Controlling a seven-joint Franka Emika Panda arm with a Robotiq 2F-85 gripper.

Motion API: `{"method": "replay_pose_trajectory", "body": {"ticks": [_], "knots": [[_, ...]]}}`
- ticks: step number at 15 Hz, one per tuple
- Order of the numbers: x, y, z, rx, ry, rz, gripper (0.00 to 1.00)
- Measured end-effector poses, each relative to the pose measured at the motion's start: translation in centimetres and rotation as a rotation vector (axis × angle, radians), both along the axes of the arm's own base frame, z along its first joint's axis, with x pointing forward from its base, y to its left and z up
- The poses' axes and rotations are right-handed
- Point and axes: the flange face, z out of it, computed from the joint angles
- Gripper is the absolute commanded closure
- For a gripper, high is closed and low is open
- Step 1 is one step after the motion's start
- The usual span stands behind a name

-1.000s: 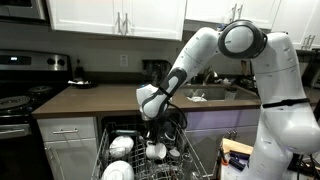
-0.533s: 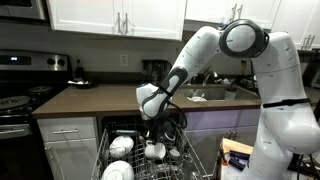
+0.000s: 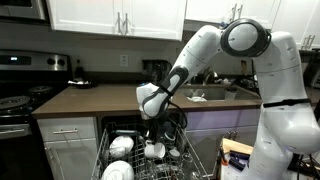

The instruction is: Pick the cup in the dishwasher and put it on the counter

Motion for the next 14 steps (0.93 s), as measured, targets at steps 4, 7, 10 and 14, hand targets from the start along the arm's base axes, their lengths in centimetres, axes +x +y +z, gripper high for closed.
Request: {"method": "replay_pose_trajectory", "body": {"ticks": [4, 7, 10, 14], "knots": [[0.0, 0.4, 1.3, 0.003, -0.004, 0.006, 0.94], [-0.1, 0.6, 2.0, 0.005, -0.014, 0.009, 0.94], [0.1, 0.7, 2.4, 0.008, -0.039, 0.016, 0.94], [0.2, 0.8, 2.0, 0.022, -0.151, 0.044, 0.94]]}}
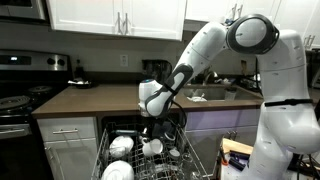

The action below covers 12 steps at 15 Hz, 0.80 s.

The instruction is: Pick the cup in the dishwasher and put it on the counter

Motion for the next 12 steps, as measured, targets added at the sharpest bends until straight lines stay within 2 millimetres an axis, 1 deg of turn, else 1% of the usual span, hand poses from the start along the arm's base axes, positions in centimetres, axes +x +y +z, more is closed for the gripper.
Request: {"method": "replay_pose_trajectory", "body": {"ticks": [3, 7, 9, 12], "knots": [[-0.4, 0.0, -0.5, 0.010, -0.083, 0.021, 0.94], [-0.9, 0.1, -0.9, 0.016, -0.080, 0.034, 0.94], [-1.0, 0.4, -0.6, 0.018, -0.066, 0.043, 0.94], [-1.3, 0.8, 0.5, 0.017, -0.038, 0.051, 0.94]]}}
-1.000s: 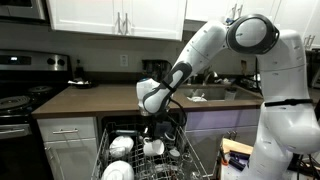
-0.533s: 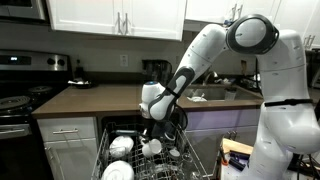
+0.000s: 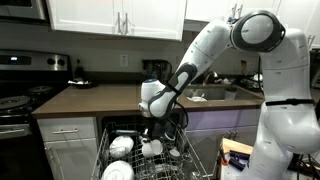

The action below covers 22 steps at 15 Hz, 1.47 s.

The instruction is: Pick the cup in the dishwasher and put it on the counter

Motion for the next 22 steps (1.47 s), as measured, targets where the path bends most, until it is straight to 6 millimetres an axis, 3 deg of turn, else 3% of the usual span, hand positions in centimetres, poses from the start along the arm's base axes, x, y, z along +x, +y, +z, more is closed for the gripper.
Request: {"method": "replay_pose_trajectory", "body": {"ticks": [5, 9, 12, 17, 18, 20, 22], "knots": [[0.0, 0.3, 2.4, -0.002, 0.003, 0.005, 0.94], [0.1, -0.1, 2.7, -0.003, -0.011, -0.002, 0.94], [0.2, -0.8, 1.6, -0.001, -0.020, -0.009, 0.94], [0.3, -2.0, -2.0, 0.009, -0.075, -0.012, 0.94], [0.3, -2.0, -2.7, 0.010, -0.079, -0.013, 0.73], [0.6, -1.9, -2.9, 0.013, -0.103, -0.011, 0.52], [0.5, -1.8, -2.9, 0.013, -0.102, -0.010, 0.40]]}}
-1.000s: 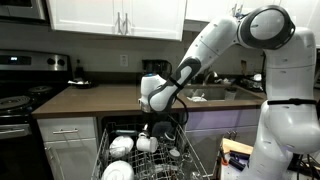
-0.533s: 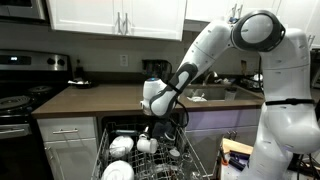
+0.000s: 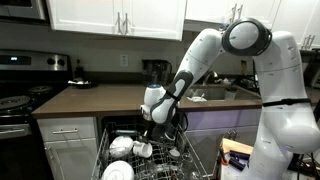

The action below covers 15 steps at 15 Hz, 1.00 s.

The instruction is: Pick the cup in the dishwasher and put it on the counter

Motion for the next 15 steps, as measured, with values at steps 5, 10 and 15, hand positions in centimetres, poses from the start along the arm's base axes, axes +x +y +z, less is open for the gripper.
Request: {"method": "replay_pose_trajectory", "body": {"ticks": [5, 10, 15], "knots": [[0.0, 0.3, 0.2, 0.001, 0.006, 0.006, 0.08], [0.1, 0.3, 1.5, -0.007, 0.064, 0.009, 0.00], [1.3, 0.6, 2.9, -0.018, 0.175, 0.012, 0.00]]}}
